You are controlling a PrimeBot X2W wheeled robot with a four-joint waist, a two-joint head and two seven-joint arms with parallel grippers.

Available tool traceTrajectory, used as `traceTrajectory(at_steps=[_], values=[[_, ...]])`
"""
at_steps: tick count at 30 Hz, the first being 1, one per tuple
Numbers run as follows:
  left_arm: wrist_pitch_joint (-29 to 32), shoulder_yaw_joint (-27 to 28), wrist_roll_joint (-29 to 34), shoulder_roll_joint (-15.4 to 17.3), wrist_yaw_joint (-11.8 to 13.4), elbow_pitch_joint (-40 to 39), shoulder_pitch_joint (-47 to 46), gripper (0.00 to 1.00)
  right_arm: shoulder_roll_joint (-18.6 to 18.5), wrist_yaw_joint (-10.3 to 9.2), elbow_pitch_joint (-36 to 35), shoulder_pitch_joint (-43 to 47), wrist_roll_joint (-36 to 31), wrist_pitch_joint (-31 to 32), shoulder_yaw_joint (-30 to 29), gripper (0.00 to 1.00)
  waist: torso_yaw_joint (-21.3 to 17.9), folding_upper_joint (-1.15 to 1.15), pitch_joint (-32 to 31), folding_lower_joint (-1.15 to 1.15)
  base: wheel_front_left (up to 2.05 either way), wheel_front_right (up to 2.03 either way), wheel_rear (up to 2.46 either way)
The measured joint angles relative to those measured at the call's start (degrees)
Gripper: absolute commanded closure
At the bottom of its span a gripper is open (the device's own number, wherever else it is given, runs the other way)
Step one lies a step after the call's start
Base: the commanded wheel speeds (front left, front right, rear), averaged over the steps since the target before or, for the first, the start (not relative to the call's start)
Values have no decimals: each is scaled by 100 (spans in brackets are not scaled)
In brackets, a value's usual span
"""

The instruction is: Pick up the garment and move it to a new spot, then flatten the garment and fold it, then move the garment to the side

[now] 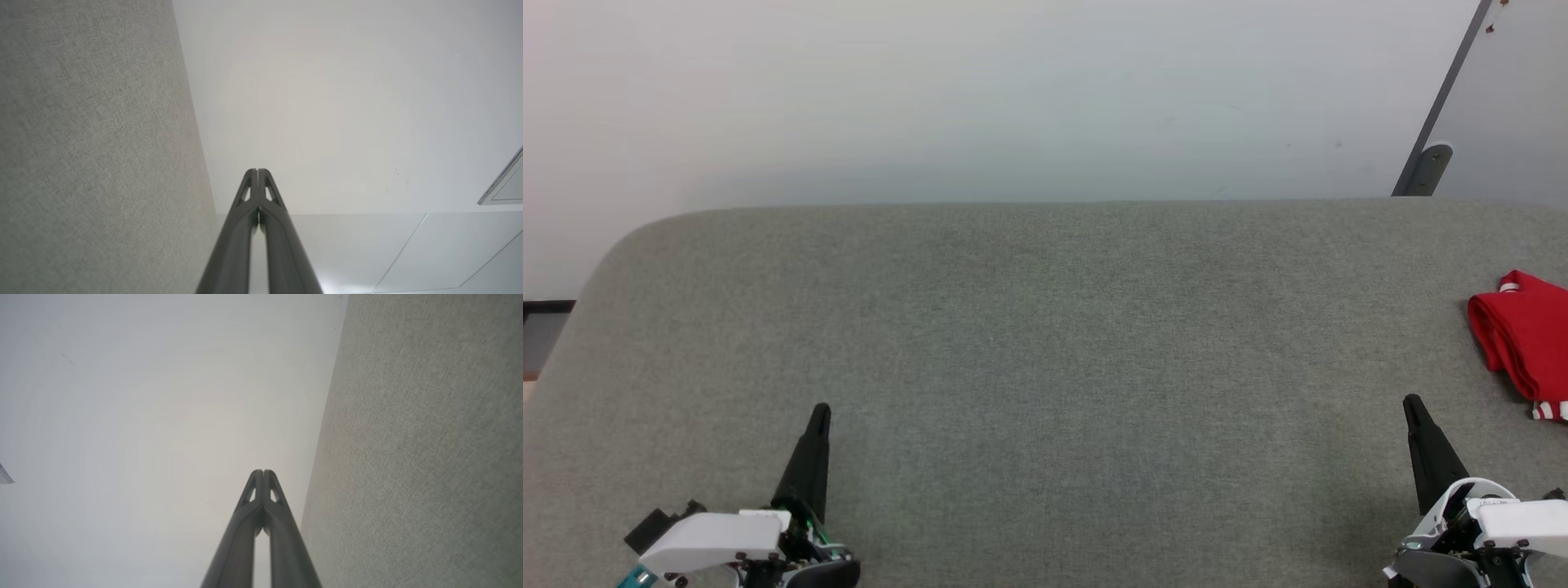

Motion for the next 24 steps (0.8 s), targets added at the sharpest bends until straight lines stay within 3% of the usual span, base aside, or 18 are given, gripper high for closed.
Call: traceTrajectory(at_steps=[24], values=[[11,10,4,-9,0,0,-1,100,0,0,0,0,1,0,1,100,0,0,0,0,0,0,0]])
